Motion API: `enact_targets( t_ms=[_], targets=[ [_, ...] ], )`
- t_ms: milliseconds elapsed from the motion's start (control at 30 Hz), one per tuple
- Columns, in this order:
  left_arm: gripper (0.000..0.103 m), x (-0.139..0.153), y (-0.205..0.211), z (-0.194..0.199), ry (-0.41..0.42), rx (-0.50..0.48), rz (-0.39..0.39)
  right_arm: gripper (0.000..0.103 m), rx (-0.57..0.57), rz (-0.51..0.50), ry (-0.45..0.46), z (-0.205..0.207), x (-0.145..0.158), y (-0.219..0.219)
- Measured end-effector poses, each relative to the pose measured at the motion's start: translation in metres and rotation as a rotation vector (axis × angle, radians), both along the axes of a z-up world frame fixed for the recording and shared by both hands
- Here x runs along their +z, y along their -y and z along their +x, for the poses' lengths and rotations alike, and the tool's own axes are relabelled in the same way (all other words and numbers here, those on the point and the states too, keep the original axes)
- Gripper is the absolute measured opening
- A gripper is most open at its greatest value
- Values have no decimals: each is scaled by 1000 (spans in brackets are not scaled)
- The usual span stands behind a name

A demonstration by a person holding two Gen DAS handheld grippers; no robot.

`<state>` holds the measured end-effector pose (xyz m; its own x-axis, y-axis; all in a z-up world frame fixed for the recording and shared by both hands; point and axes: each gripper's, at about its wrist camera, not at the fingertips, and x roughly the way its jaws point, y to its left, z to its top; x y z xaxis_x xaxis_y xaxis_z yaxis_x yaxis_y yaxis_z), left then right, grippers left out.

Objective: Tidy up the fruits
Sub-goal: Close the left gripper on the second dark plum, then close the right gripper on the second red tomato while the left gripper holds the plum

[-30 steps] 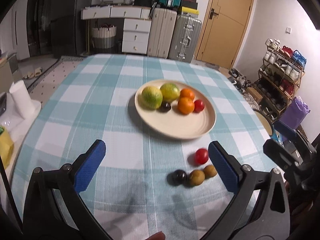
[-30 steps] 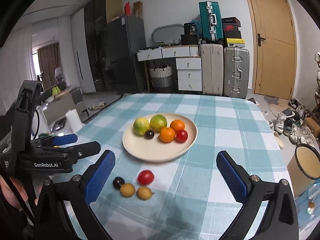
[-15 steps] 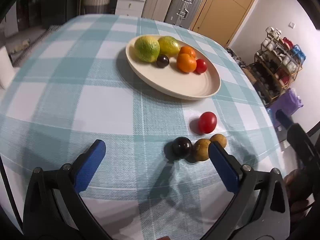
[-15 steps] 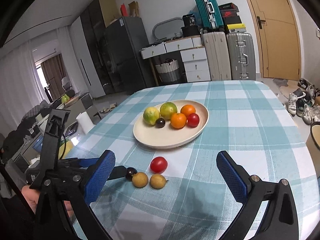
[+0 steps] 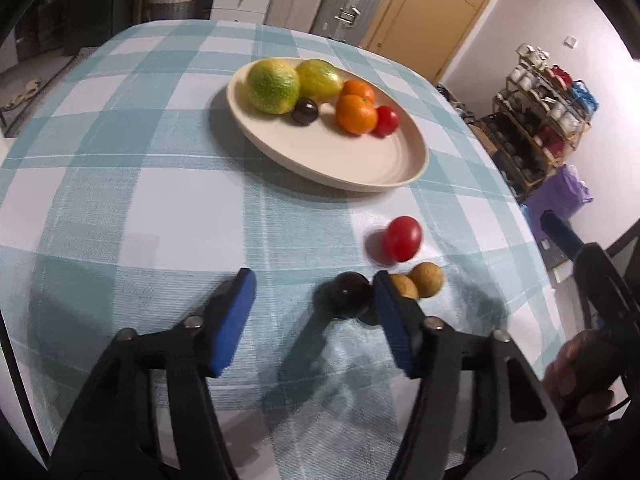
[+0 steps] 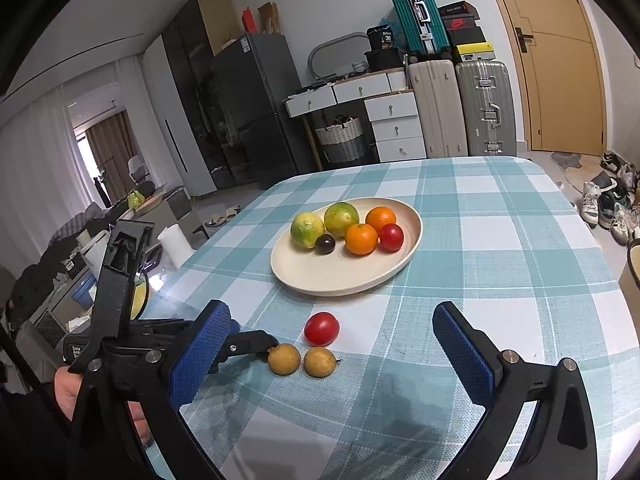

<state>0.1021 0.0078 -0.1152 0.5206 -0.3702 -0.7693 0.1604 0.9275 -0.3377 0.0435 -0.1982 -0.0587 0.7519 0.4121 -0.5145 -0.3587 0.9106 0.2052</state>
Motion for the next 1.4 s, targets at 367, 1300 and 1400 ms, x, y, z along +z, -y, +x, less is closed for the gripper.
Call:
enact_targets(
  t_ms=[367, 1300, 1400],
  targets=[
    [25, 1, 17, -3, 5, -89, -25, 103, -2, 9, -14, 3, -3, 2],
    [21, 19, -10, -12, 52, 8, 39, 103, 1, 42, -146, 23, -25, 4],
    [21, 20, -16, -13, 55, 26, 58, 103, 5, 26, -170, 30, -30, -1]
  ],
)
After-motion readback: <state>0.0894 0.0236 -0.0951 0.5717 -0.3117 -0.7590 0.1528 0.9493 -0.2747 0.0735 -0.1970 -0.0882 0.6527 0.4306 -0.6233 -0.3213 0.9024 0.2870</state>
